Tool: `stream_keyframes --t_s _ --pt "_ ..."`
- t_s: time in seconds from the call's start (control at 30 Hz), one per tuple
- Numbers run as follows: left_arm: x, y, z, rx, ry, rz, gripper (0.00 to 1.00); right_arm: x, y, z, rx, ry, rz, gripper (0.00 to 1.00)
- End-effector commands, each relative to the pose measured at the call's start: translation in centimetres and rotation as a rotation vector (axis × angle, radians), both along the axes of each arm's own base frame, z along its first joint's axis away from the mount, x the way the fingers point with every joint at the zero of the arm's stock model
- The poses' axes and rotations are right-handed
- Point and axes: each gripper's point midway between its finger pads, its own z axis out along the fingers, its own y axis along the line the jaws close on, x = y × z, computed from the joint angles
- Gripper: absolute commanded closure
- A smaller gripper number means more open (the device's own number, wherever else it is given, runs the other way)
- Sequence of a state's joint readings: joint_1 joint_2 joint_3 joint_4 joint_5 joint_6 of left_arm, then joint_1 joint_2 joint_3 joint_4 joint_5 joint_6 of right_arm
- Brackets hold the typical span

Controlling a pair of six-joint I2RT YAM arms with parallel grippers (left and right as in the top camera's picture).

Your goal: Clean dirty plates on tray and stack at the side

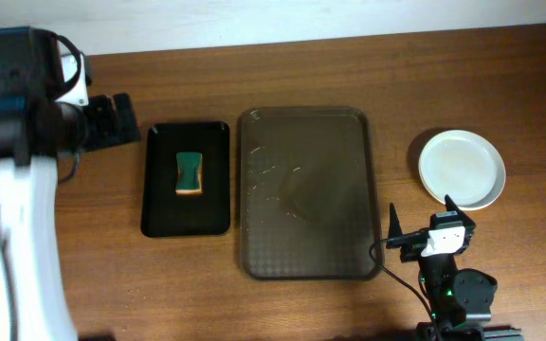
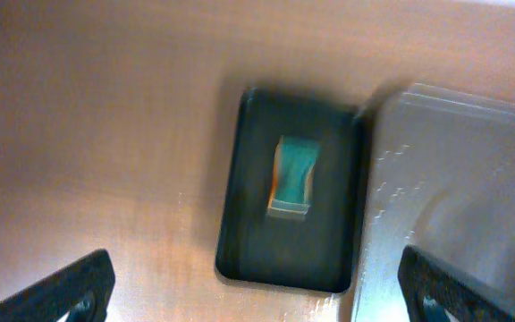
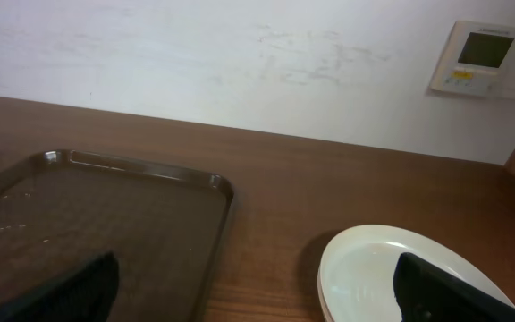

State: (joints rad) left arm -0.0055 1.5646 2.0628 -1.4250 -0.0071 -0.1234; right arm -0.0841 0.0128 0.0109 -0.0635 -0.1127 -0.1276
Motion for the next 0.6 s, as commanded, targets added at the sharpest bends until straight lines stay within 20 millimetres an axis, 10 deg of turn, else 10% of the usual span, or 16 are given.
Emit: stream_keyframes --t_s 0.0,0.17,0.57 --pt "-2.3 -0.5 6.5 0.086 -0.279 0.006 0.0 0.0 0.1 -0.3 0.005 0.006 0.004 0.02" --pt "-6.4 -0.2 6.6 0.086 -0.529 0.028 0.0 0.0 0.1 -0.3 0.005 0.006 0.004 0.02" --pt "-12.9 2.2 -8.4 -0.053 -0.917 0.186 0.0 0.0 0.1 -0.3 0.005 0.006 0.004 0.02"
